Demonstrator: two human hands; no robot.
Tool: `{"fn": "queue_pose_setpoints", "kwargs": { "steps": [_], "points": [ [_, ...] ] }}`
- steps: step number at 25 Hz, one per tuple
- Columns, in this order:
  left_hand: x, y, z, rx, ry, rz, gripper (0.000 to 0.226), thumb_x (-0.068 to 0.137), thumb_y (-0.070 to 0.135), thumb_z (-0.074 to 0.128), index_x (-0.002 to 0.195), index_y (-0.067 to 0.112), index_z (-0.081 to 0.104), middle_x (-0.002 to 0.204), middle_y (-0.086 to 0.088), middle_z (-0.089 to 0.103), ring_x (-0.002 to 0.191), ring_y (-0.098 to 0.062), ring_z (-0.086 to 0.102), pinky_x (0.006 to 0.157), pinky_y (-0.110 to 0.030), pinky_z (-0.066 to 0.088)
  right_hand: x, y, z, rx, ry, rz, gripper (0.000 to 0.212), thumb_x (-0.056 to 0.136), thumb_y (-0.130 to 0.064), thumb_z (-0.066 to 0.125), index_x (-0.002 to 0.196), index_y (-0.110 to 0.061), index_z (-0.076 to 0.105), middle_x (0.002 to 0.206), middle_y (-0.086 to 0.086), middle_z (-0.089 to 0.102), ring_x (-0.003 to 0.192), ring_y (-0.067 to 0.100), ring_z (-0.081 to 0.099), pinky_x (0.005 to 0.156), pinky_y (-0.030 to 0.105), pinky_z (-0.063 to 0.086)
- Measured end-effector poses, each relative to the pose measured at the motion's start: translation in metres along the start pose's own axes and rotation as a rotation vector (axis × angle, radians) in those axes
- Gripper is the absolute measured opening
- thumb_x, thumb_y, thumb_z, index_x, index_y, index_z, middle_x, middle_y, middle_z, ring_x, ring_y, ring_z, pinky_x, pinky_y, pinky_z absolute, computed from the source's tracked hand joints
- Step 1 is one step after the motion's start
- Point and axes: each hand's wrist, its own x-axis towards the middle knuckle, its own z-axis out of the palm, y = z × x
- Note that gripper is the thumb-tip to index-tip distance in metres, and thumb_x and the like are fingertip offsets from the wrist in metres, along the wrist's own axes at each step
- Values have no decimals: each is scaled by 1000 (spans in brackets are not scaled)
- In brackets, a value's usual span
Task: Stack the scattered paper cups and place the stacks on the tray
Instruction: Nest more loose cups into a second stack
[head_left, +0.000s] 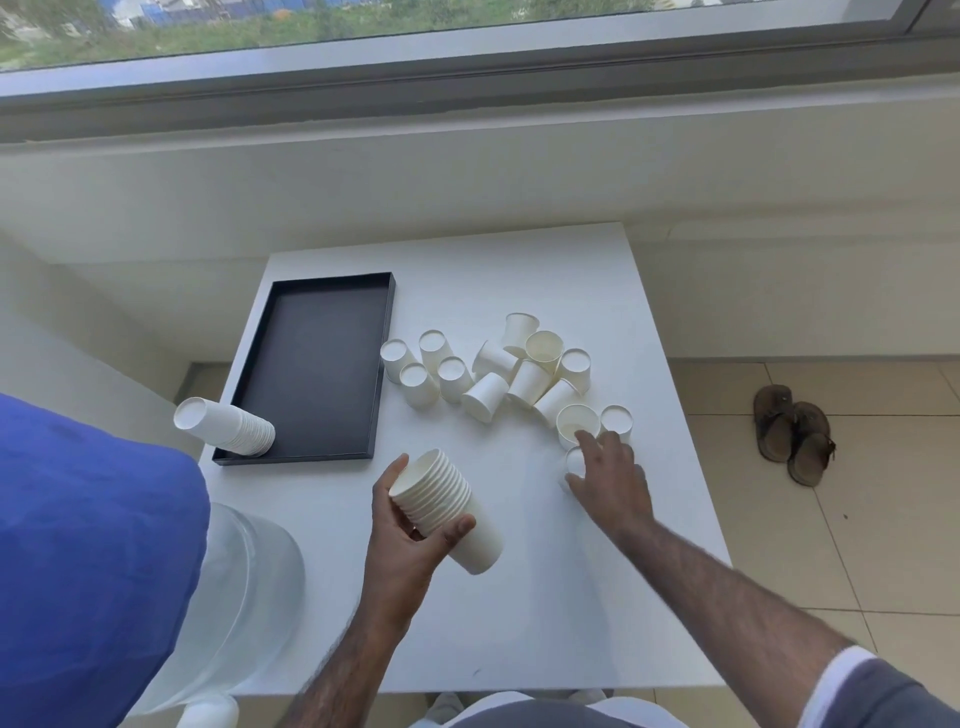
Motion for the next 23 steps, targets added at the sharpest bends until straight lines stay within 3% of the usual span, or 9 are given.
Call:
{"fn": "queue_pose_setpoints", "kwargs": {
  "steps": [6, 9, 11, 14, 16, 18, 19, 21, 23],
  "points": [
    [1, 1, -5, 16, 55, -3, 100, 46, 59, 101, 133, 54, 53, 124, 14, 71, 109, -6, 70, 80, -19, 58, -8, 11, 25, -46, -31, -56, 46, 94, -37, 63, 133, -19, 48, 122, 4, 46, 105, 24, 55, 72, 35, 55],
    [3, 2, -7, 8, 67, -6, 97, 51, 52, 100, 136, 49, 52, 121, 17, 71, 108, -3, 70, 79, -16, 57, -20, 14, 34, -17, 19, -71, 57, 88, -46, 73, 128, -12, 54, 134, 6, 51, 107, 27, 56, 65, 38, 56],
    [4, 3, -6, 18, 65, -11, 96, 53, 47, 98, 136, 48, 52, 119, 19, 71, 107, -1, 70, 78, -15, 56, -22, 14, 35, 12, 76, -116, 63, 84, -43, 79, 132, -9, 55, 145, 9, 49, 113, 31, 57, 64, 40, 58],
    [7, 3, -3, 27, 53, -29, 96, 53, 46, 97, 137, 47, 51, 122, 18, 71, 108, -1, 69, 78, -15, 56, -13, 10, 30, -51, -46, -204, 69, 93, -32, 65, 154, -22, 33, 146, 5, 38, 119, 29, 51, 73, 38, 57],
    [10, 4, -2, 5, 57, -31, 97, 54, 45, 97, 139, 42, 51, 126, 13, 71, 113, -4, 69, 83, -19, 56, -8, 6, 25, -57, -145, -212, 49, 95, -20, 55, 143, -22, 42, 133, 5, 42, 114, 29, 52, 77, 40, 56],
    [12, 6, -1, -30, 74, -26, 98, 56, 42, 97, 142, 34, 51, 132, 4, 69, 121, -14, 67, 95, -31, 55, -11, 0, 21, 150, -179, -110, 38, 94, -19, 59, 131, -17, 50, 123, 7, 47, 107, 30, 56, 80, 39, 55],
    [14, 7, -2, -47, 92, -27, 98, 58, 41, 97, 143, 30, 51, 133, -1, 68, 124, -20, 66, 100, -40, 55, -15, -2, 18, 395, -207, -5, 38, 91, -21, 66, 127, -16, 53, 121, 9, 50, 103, 29, 59, 79, 37, 54],
    [17, 9, -4, -87, 139, -37, 96, 59, 40, 97, 142, 24, 51, 134, -8, 67, 127, -29, 63, 109, -52, 52, -29, -8, 5, 1113, -353, 229, 43, 83, -22, 80, 119, -14, 58, 117, 15, 60, 95, 28, 66, 75, 36, 55],
    [19, 9, -7, -119, 174, -57, 95, 61, 38, 97, 142, 20, 51, 136, -11, 66, 129, -33, 62, 111, -58, 50, -50, -16, -8, 1580, -528, 242, 52, 75, -26, 88, 116, -11, 60, 113, 20, 68, 93, 34, 73, 74, 38, 58]
  ]
}}
